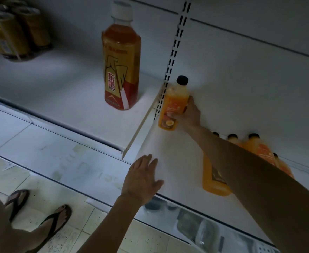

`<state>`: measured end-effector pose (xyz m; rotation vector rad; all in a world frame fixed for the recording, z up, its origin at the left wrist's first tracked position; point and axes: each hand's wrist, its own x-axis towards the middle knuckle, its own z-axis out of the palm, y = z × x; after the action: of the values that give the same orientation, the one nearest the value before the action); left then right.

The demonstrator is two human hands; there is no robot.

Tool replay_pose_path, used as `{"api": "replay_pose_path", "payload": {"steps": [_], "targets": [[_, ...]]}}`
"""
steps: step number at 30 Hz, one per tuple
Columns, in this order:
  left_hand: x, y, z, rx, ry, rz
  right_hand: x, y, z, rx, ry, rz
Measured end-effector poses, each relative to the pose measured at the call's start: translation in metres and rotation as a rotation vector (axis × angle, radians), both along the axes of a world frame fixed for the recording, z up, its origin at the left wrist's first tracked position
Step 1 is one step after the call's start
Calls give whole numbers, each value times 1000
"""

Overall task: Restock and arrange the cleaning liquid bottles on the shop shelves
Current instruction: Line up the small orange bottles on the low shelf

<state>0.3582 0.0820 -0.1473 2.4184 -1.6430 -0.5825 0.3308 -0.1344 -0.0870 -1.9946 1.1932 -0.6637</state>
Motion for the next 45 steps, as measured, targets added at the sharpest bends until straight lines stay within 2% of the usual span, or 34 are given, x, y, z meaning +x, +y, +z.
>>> {"api": "replay_pose_path", "payload": {"steps": [6, 10, 14, 17, 20, 24, 26, 28, 31, 34, 37, 39, 42, 45], "targets": [[0, -3, 9, 22, 10, -7, 17, -6, -3, -53, 23, -112], [1, -6, 12, 32, 2, -15, 8, -4, 7, 6, 119, -91], [-7, -7, 19, 65, -66, -7, -40, 3, 24, 22, 176, 31], [-25, -8, 30, 37, -108, 40, -99, -3, 44, -25, 230, 26], [-51, -21, 48, -82, 59, 114, -167, -14, 60, -42, 300, -116], [-104, -54, 77, -197, 436, 43, -243, -15, 63, 113, 264, -288], [-131, -66, 92, -202, 675, 82, -263, -10, 59, 234, 305, -309], [-153, -77, 98, -182, 834, 121, -271, -1, 52, 373, 301, -229], [-176, -90, 91, -168, 884, 117, -270, 11, 42, 369, 289, -117], [-187, -92, 87, -213, 911, 153, -269, 13, 41, 414, 239, -117], [-192, -90, 89, -246, 917, 189, -275, 21, 42, 606, 21, -134], [-195, -91, 94, -198, 995, 200, -277, 30, 42, 721, -147, -129], [-194, -92, 97, -136, 1233, 259, -269, 41, 42, 667, -256, -37], [-175, -87, 86, -244, 1162, 216, -256, 45, 52, 640, -282, 22]]}}
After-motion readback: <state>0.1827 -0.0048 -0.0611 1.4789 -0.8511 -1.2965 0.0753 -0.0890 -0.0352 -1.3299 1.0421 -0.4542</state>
